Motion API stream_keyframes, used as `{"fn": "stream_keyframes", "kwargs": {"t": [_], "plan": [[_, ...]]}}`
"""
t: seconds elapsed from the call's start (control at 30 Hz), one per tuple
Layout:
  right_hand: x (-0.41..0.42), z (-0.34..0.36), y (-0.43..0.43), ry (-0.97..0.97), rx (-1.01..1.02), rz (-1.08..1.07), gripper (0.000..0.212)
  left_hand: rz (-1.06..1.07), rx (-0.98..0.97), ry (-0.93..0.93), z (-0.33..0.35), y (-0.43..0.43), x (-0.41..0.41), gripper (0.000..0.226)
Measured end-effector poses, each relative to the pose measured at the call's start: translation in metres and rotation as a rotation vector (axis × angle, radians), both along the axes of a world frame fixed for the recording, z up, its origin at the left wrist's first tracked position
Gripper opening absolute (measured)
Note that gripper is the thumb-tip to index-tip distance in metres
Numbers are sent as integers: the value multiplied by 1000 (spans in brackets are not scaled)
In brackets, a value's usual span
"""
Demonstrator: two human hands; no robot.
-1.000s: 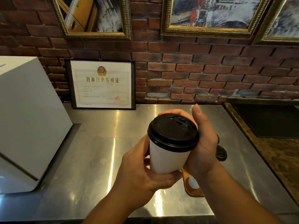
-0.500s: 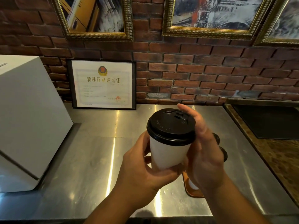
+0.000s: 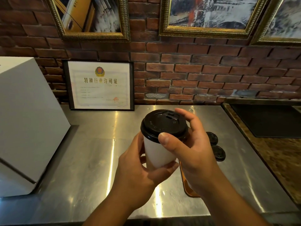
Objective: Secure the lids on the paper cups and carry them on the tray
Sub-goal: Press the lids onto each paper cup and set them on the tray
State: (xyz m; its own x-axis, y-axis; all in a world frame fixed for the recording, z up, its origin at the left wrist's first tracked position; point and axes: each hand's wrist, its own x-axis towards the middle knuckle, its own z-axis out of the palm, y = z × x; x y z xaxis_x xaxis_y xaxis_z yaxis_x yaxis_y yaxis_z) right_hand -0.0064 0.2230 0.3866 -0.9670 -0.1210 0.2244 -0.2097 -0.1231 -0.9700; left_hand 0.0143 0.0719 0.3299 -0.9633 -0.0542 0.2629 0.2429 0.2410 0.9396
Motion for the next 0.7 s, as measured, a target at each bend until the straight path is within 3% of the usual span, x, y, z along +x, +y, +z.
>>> {"fn": "stream_keyframes", "kwargs": {"t": [0.7], "plan": [[5,-4,8,58,42,-1,83,28,-63,14,-6,2,1,90]]}}
